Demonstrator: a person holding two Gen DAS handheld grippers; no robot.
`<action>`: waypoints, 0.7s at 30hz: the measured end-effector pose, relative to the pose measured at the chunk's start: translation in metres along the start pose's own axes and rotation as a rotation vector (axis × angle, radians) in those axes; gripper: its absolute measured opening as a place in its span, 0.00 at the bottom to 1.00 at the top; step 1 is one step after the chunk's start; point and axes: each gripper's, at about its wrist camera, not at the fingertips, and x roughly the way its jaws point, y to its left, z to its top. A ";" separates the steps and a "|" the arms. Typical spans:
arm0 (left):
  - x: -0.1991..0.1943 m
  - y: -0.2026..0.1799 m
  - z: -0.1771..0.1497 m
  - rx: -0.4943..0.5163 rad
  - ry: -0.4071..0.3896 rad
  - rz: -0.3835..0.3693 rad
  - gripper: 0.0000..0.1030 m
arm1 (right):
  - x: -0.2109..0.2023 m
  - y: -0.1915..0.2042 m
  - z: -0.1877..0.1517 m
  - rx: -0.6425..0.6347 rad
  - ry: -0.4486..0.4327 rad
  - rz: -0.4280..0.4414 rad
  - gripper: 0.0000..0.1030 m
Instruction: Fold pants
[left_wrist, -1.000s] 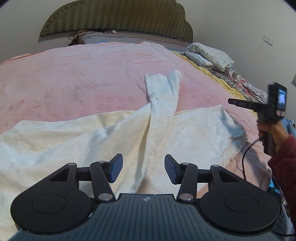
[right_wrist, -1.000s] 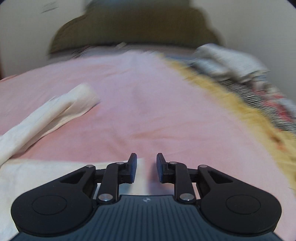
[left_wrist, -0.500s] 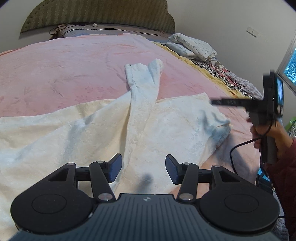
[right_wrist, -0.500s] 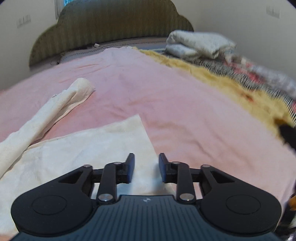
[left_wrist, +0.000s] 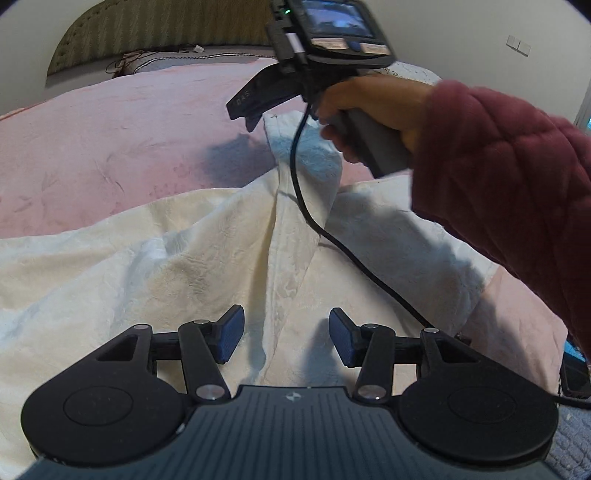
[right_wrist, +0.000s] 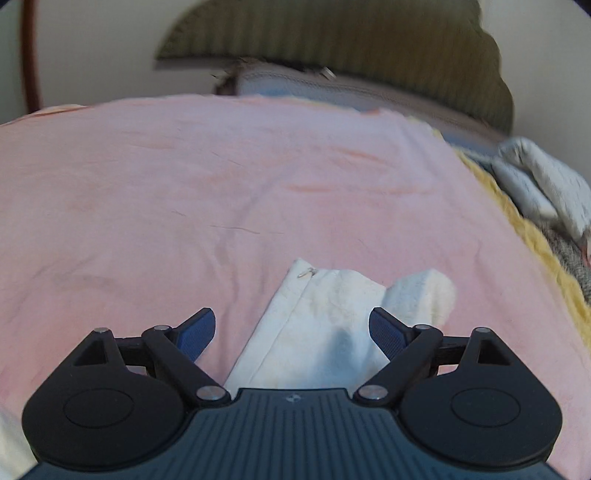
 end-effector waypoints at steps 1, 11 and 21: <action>0.000 -0.001 0.000 0.009 -0.004 0.001 0.52 | 0.008 0.000 0.001 0.002 0.008 0.007 0.88; 0.005 0.005 0.007 -0.036 -0.017 -0.022 0.52 | 0.000 -0.026 -0.009 0.082 -0.037 0.035 0.12; 0.021 0.000 0.021 -0.042 -0.004 0.050 0.42 | -0.051 -0.144 -0.073 0.549 -0.102 0.220 0.11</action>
